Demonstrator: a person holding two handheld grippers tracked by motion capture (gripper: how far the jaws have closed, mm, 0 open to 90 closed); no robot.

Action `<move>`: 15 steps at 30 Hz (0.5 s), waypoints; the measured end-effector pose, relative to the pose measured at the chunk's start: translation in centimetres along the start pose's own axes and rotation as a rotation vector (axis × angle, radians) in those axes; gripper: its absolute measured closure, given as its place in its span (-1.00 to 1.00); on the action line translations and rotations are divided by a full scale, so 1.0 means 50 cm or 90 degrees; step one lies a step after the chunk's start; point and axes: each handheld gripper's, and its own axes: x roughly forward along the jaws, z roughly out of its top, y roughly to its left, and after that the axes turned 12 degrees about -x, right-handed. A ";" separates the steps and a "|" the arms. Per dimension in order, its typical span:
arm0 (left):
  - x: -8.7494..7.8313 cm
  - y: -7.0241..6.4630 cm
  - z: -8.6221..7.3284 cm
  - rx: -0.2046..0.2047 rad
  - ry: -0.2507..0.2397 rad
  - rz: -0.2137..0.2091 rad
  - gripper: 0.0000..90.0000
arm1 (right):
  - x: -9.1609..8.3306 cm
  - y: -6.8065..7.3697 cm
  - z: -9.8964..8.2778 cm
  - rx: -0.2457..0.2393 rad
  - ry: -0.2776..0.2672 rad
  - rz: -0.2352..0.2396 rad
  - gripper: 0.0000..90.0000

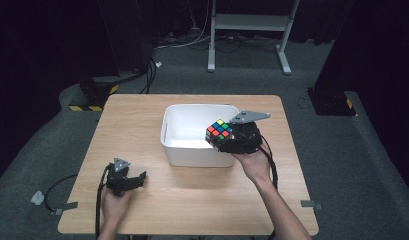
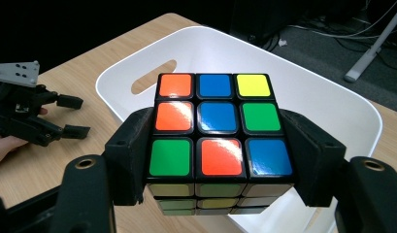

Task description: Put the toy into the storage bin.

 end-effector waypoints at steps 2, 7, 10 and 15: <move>0.000 0.000 0.000 0.000 0.000 0.000 -0.59 | 0.003 -0.002 0.002 0.002 0.002 -0.001 -0.24; 0.000 0.000 0.000 0.000 0.000 0.000 -0.59 | 0.011 -0.007 0.009 0.001 0.006 -0.005 -0.24; 0.000 0.000 0.000 0.000 0.001 0.000 -0.59 | 0.018 -0.011 0.013 0.002 0.009 -0.007 -0.24; 0.000 0.000 0.000 0.000 0.000 0.000 -0.59 | 0.033 -0.016 0.017 -0.004 0.017 -0.015 -0.24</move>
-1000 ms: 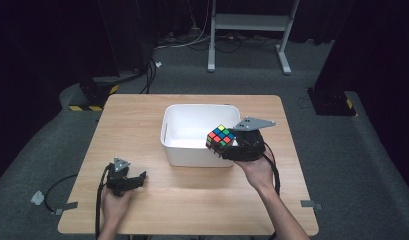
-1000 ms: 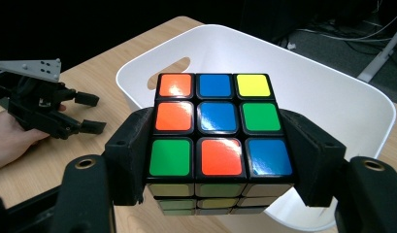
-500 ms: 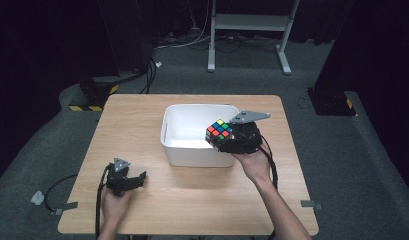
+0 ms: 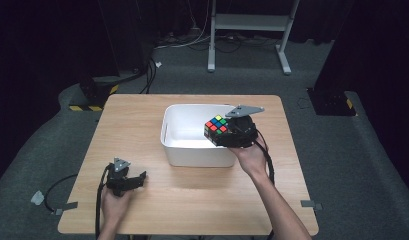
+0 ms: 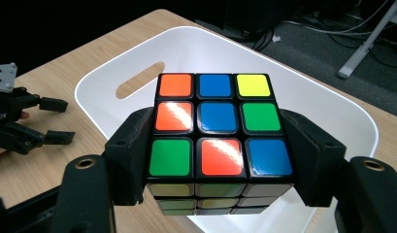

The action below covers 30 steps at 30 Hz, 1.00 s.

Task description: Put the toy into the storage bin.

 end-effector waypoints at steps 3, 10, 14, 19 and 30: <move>0.000 0.000 0.000 -0.002 -0.002 0.000 -0.59 | 0.007 -0.002 0.003 0.003 0.005 -0.001 -0.24; 0.000 0.000 0.000 0.000 0.000 0.000 -0.59 | 0.020 -0.014 0.010 0.001 0.015 -0.013 -0.24; 0.001 0.000 0.000 -0.003 -0.002 -0.001 -0.59 | 0.021 -0.023 0.018 0.006 0.016 -0.023 -0.24; 0.001 0.000 0.000 -0.003 -0.002 -0.001 -0.59 | 0.024 -0.032 0.024 0.010 0.019 -0.027 -0.24; 0.000 0.000 0.000 0.000 0.000 0.000 -0.59 | 0.033 -0.054 0.031 0.015 0.031 -0.040 -0.24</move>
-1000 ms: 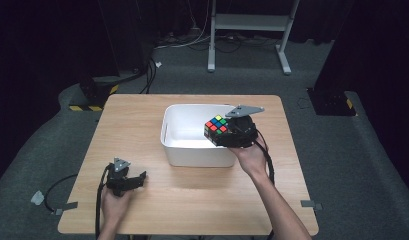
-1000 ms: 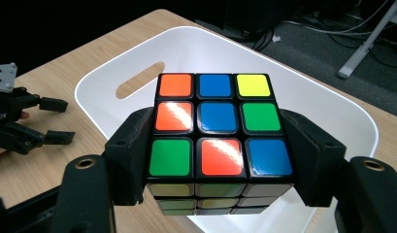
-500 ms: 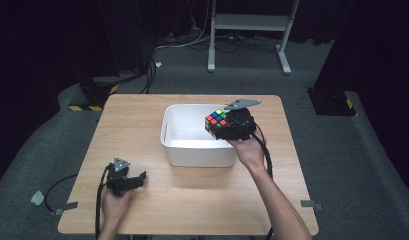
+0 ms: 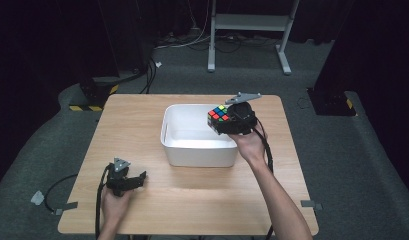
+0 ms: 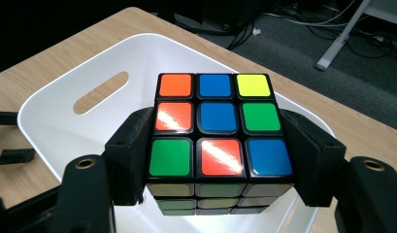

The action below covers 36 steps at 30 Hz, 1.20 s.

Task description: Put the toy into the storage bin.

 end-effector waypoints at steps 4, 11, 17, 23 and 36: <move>0.000 0.000 0.000 0.000 0.000 0.000 -0.59 | 0.002 -0.008 0.003 0.003 0.003 -0.005 -0.24; 0.000 0.000 0.000 0.000 0.000 0.000 -0.59 | 0.014 -0.023 -0.004 0.013 0.021 -0.013 -0.24; 0.000 0.000 0.000 0.000 0.000 0.000 -0.59 | 0.024 -0.039 -0.010 0.023 0.030 -0.019 -0.24; 0.000 0.000 0.000 0.000 0.000 0.000 -0.59 | 0.031 -0.051 -0.016 0.037 0.037 -0.026 -0.24; 0.001 0.000 0.001 0.000 -0.001 0.000 -0.59 | 0.041 -0.072 -0.027 0.056 0.053 -0.034 -0.24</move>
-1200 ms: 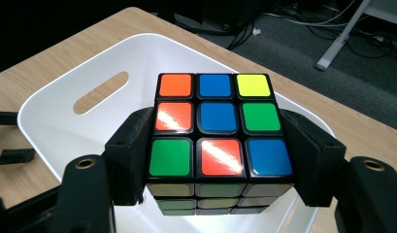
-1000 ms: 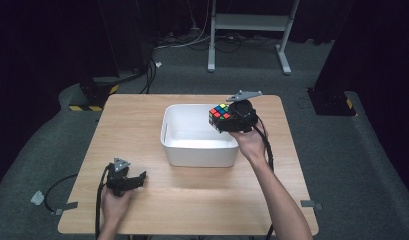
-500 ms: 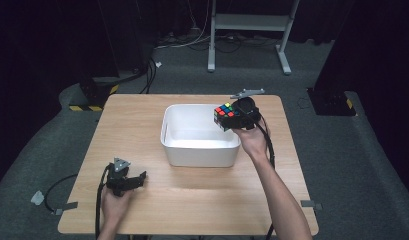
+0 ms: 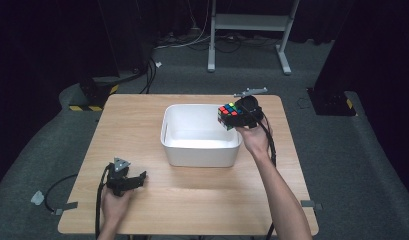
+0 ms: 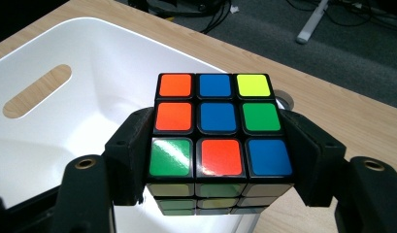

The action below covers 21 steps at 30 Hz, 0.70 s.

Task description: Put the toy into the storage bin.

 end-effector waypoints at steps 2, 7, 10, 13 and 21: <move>0.000 0.000 0.000 0.000 0.000 0.000 -0.59 | 0.003 -0.001 -0.001 -0.001 0.003 -0.001 -0.24; 0.000 0.000 0.000 0.000 0.000 0.000 -0.59 | 0.007 -0.005 -0.001 0.002 0.003 -0.001 -0.24; 0.000 0.000 0.000 0.000 0.000 0.000 -0.59 | 0.007 -0.006 -0.001 0.008 -0.002 0.005 -0.24; 0.000 0.000 0.000 0.000 0.000 0.000 -0.59 | 0.008 -0.003 0.001 0.007 -0.004 0.008 -0.24; 0.000 0.000 0.000 0.000 0.000 0.000 -0.59 | 0.024 -0.007 0.000 0.008 0.008 0.007 -0.24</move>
